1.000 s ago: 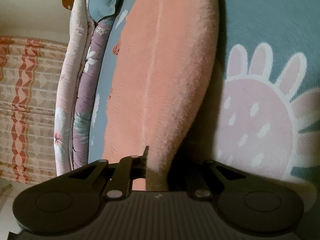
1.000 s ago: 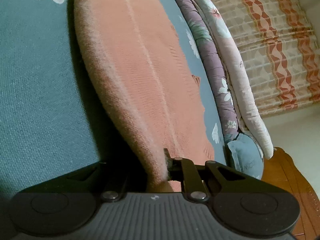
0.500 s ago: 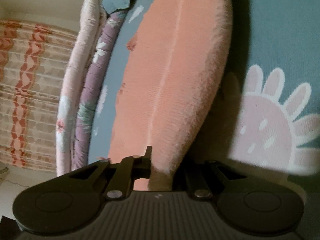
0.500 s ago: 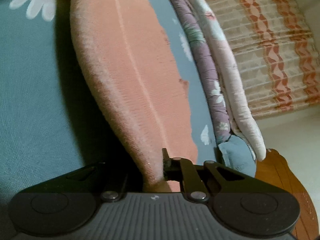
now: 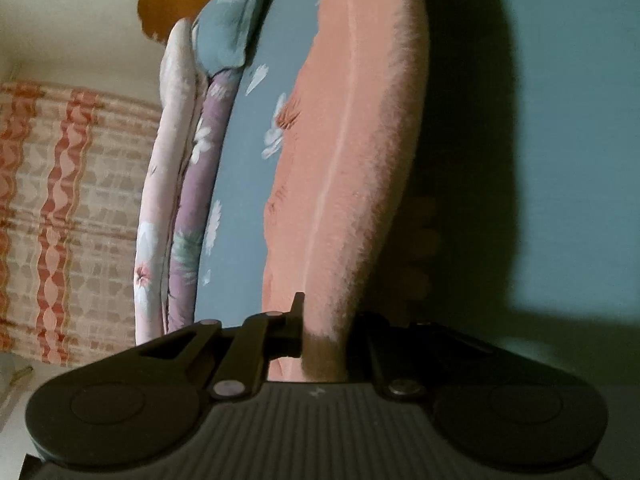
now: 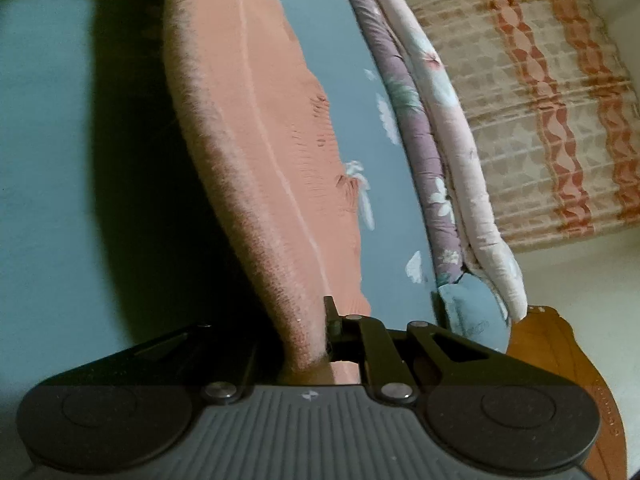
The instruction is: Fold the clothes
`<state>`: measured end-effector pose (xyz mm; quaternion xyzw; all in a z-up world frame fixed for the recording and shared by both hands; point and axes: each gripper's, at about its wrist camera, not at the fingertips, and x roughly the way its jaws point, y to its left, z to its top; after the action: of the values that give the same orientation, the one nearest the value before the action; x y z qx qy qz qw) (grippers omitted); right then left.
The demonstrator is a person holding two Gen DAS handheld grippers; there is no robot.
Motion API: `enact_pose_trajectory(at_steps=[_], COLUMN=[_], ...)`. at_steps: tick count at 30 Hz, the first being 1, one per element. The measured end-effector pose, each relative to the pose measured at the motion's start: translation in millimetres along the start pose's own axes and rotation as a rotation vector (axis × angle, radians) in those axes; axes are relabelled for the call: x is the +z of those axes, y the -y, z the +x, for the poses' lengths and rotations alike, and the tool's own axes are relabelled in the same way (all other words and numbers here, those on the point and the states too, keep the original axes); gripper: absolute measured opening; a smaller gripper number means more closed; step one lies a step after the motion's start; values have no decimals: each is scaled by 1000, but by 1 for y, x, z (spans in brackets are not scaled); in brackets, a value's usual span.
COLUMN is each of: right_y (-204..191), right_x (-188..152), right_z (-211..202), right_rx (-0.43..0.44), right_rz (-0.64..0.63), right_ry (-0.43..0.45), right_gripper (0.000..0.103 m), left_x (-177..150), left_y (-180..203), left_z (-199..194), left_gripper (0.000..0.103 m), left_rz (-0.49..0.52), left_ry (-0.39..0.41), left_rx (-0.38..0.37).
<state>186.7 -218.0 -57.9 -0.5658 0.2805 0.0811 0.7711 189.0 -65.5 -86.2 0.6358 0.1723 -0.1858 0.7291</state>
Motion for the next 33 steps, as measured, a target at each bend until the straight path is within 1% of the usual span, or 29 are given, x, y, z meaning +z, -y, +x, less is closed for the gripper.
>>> enact_pose_trajectory(at_steps=[4,8,10,13,14,16,17,18,19,20,22,23,24,25,26,27,28,29,30,33], right_y=[-29,-57,-66,-78,-82,-88,-90,-92,-93,-94,-89,-83,-75,-66,-56,-46,-36,-29,-26,-24], right_x=[-16,-30,-35,-37,-38,-41,-44,-48,-54,-60,-71,-76,-81,-83,-85,-84,-83,-81,-80,-81], right_z=[-38,-66,-71,-71,-71,-75,-80,-86,-94,-102,-116,-123,-130,-134,-136,-136,-133,-130,-124,-93], right_rx=[23,35,44,26,19,22,34,46,55,59,68,79,94,106,116,129,144,160,179,288], right_rz=[-20,-41,-31,-25,-20,-1,8,18,30,42,77,111,159,218,285,361,442,513,575,748], right_ry=[2,9,10,9,8,7,8,7,2,-6,-14,-9,2,18,39,65,97,125,143,146], right_gripper=[13,13,14,15,17,29,33,42,49,51,59,62,69,73,73,75,78,79,80,79], left_x=[-5,-7,-7,-7,-7,-9,-10,-14,-18,-22,-31,-35,-38,-40,-41,-41,-42,-42,-42,-47], left_y=[34,57,66,81,84,89,90,89,88,87,79,73,66,56,47,38,28,22,19,20], left_z=[-41,-69,-78,-81,-82,-85,-89,-96,-103,-110,-125,-130,-134,-136,-135,-133,-128,-121,-113,-91], left_gripper=[7,7,7,8,9,13,15,15,15,15,16,16,16,16,16,18,22,35,44,43], left_rz=[21,-1,-16,-17,-20,-28,-41,-66,-94,-119,-167,-199,-236,-286,-341,-395,-455,-506,-548,-656], left_ry=[18,25,28,21,17,7,7,8,5,2,2,-2,-2,7,22,39,56,67,73,65], left_rx=[-7,-1,3,15,12,0,-16,-45,-73,-92,-126,-140,-146,-148,-148,-148,-151,-163,-179,-237])
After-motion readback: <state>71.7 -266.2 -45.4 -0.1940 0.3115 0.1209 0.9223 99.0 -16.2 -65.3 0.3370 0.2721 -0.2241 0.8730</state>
